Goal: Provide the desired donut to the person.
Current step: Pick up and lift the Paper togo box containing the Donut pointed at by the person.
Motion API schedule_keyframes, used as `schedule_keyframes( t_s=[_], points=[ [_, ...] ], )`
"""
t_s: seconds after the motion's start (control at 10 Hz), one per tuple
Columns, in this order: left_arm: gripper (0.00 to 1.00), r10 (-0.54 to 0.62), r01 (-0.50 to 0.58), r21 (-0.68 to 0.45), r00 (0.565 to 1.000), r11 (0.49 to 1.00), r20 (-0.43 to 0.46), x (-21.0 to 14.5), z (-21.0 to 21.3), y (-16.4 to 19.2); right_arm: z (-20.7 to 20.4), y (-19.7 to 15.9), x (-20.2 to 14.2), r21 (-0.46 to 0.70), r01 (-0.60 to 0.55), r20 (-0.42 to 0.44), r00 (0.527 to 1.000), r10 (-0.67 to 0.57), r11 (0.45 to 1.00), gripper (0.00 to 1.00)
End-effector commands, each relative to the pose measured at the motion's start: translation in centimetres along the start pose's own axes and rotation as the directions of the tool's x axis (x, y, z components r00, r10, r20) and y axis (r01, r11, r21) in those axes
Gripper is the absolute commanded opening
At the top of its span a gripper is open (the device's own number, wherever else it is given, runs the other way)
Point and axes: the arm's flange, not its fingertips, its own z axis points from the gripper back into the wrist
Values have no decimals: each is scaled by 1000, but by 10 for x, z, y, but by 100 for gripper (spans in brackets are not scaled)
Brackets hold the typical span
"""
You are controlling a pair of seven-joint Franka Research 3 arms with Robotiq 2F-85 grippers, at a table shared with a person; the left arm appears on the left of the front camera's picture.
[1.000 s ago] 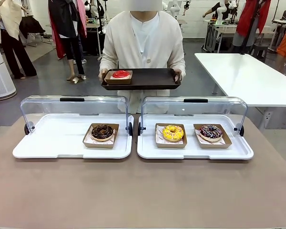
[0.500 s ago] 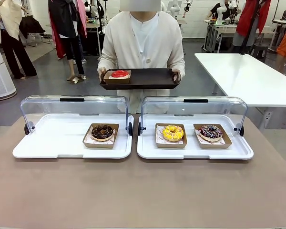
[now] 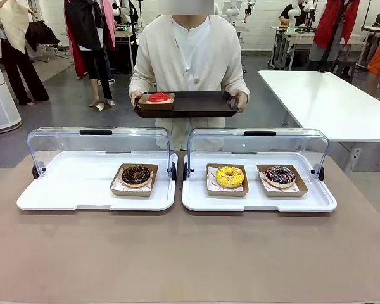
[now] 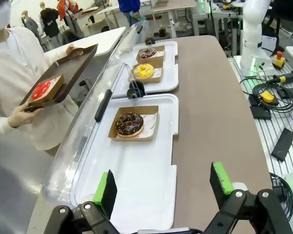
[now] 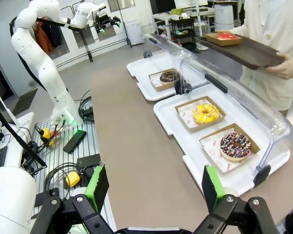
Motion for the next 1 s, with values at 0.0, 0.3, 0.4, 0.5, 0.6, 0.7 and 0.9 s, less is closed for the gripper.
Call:
schedule_keyframes(
  t_s=[0.0, 0.3, 0.4, 0.5, 0.6, 0.7, 0.9],
  points=[
    [100, -3, 3, 19, 1000, 1000, -12, 0, 2, 0, -1, -1, 2, 1, -15, 24, 1000, 15, 1000, 100],
    [100, -3, 3, 19, 1000, 1000, -12, 0, 2, 0, -1, -1, 2, 1, -15, 24, 1000, 15, 1000, 100],
    [100, -3, 3, 19, 1000, 1000, -12, 0, 2, 0, -1, -1, 2, 1, -15, 24, 1000, 15, 1000, 100],
    [100, -3, 3, 19, 1000, 1000, -12, 0, 2, 0, -1, -1, 2, 1, -15, 24, 1000, 15, 1000, 100],
    [100, -3, 3, 19, 1000, 1000, -12, 0, 2, 0, -1, -1, 2, 1, -15, 24, 1000, 15, 1000, 100],
    [100, -3, 3, 19, 1000, 1000, -12, 0, 2, 0, -1, -1, 2, 1, -15, 24, 1000, 15, 1000, 100],
    [100, -3, 3, 19, 1000, 1000, -12, 0, 2, 0, -1, -1, 2, 1, -15, 24, 1000, 15, 1000, 100]
  ],
)
